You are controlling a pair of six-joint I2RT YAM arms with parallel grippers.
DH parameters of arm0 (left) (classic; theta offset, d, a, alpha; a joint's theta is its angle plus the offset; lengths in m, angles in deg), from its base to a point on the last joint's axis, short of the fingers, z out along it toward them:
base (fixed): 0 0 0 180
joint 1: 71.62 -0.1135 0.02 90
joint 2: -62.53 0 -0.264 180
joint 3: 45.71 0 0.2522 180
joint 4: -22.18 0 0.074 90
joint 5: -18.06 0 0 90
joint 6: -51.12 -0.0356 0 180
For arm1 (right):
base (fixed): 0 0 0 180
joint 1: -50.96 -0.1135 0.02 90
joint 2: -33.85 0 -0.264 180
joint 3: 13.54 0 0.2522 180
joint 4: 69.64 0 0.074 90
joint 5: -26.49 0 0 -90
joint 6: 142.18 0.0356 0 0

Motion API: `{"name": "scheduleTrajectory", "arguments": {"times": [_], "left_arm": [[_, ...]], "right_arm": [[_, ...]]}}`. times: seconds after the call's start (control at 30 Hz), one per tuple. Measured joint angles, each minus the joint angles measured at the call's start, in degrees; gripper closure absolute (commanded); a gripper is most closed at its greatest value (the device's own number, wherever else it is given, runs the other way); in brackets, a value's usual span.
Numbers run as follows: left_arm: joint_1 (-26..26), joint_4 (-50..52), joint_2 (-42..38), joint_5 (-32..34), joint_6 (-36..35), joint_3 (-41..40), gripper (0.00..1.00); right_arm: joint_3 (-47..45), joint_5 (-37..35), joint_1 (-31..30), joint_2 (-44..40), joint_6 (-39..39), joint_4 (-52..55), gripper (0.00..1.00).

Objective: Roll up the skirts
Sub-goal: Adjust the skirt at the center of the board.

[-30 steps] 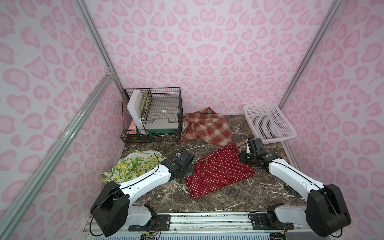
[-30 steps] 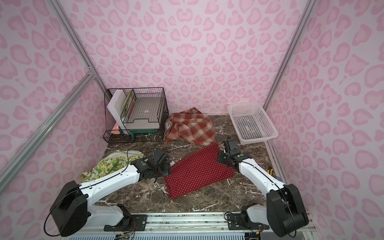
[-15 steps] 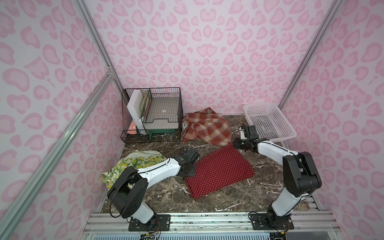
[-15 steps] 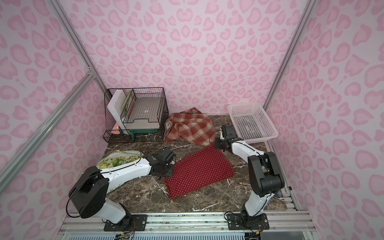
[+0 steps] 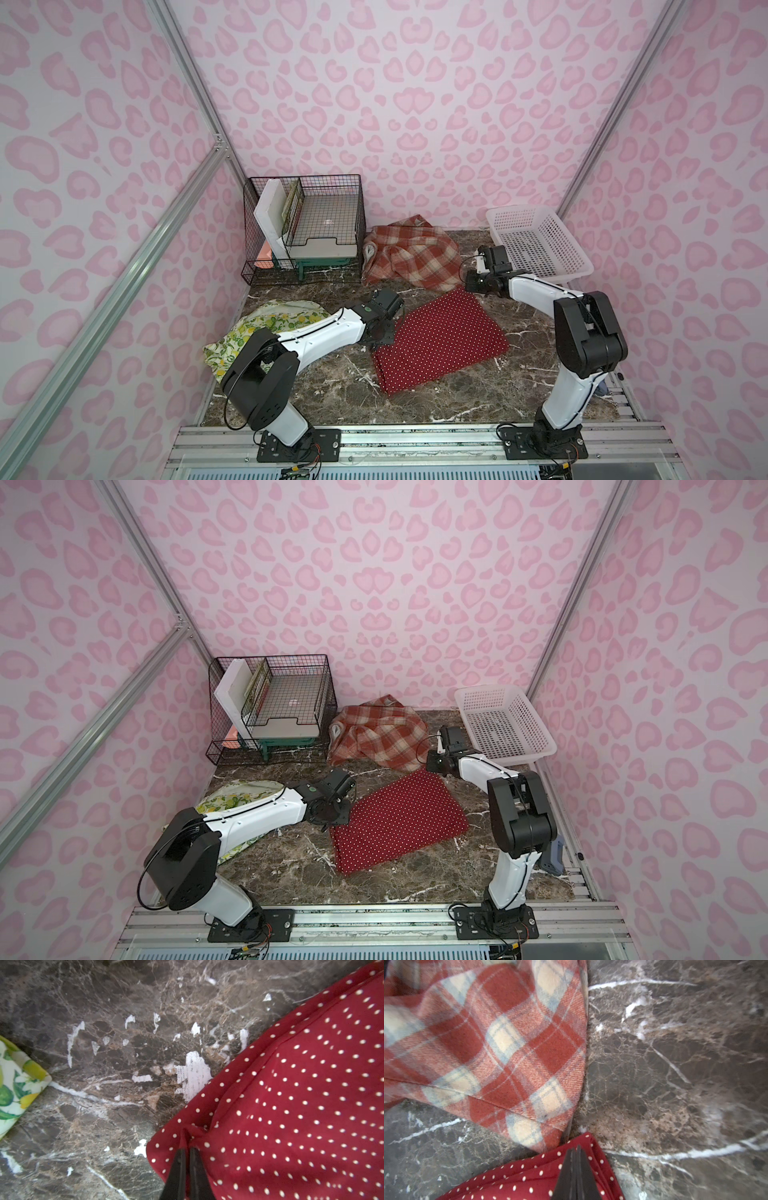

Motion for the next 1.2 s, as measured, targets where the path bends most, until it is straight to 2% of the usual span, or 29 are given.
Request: {"name": "scheduleTrajectory", "arguments": {"times": [0.1, 0.17, 0.27, 0.33, 0.43, 0.53, 0.73, 0.87, 0.97, 1.1, 1.2], "left_arm": [[0.0, 0.04, -0.35, 0.0, 0.0, 0.07, 0.97], [0.0, 0.04, 0.09, 0.26, 0.0, 0.04, 0.88], [-0.24, -0.24, 2.43, 0.79, 0.02, -0.13, 0.71], [-0.83, -0.39, 3.96, 1.62, 0.52, -0.85, 0.55], [-1.46, 0.04, 4.13, 3.52, 1.9, -1.57, 0.37], [-1.55, 0.07, 2.45, 5.73, 2.56, -1.57, 0.29], [-1.66, -0.66, 1.88, 7.48, 3.02, -2.54, 0.33], [-1.68, -2.21, 3.37, 6.69, 3.13, -5.07, 0.36], [-1.99, -5.35, 3.52, 6.51, 3.04, -6.73, 0.44], [-2.1, -10.19, 4.42, 4.46, 3.02, -8.57, 0.63], [-2.12, -14.4, 5.77, 3.21, 2.89, -8.87, 0.66]], "right_arm": [[-0.02, -0.96, 0.07, -0.7, 0.26, 0.04, 1.0], [0.35, -1.22, 0.09, -0.37, 0.46, 0.33, 1.0], [1.31, -1.33, 0.09, 1.03, 0.61, 0.42, 0.81], [1.86, -1.25, 0.09, 2.08, 1.16, 0.44, 0.67], [2.16, -1.14, 0.09, 2.4, 1.03, 0.44, 0.62], [1.81, -1.22, 0.04, 1.29, 1.01, 0.61, 0.61], [-1.18, -3.85, -0.94, -5.55, 0.39, 2.14, 0.59], [-8.39, -5.29, -1.57, -12.74, 0.7, 3.85, 0.61], [-16.57, -5.9, -2.21, -19.37, 2.27, 5.16, 0.66], [-26.82, -4.7, -4.72, -26.4, 5.29, 7.13, 0.71], [-31.58, -4.35, -4.87, -27.61, 7.69, 7.23, 0.72]]}}
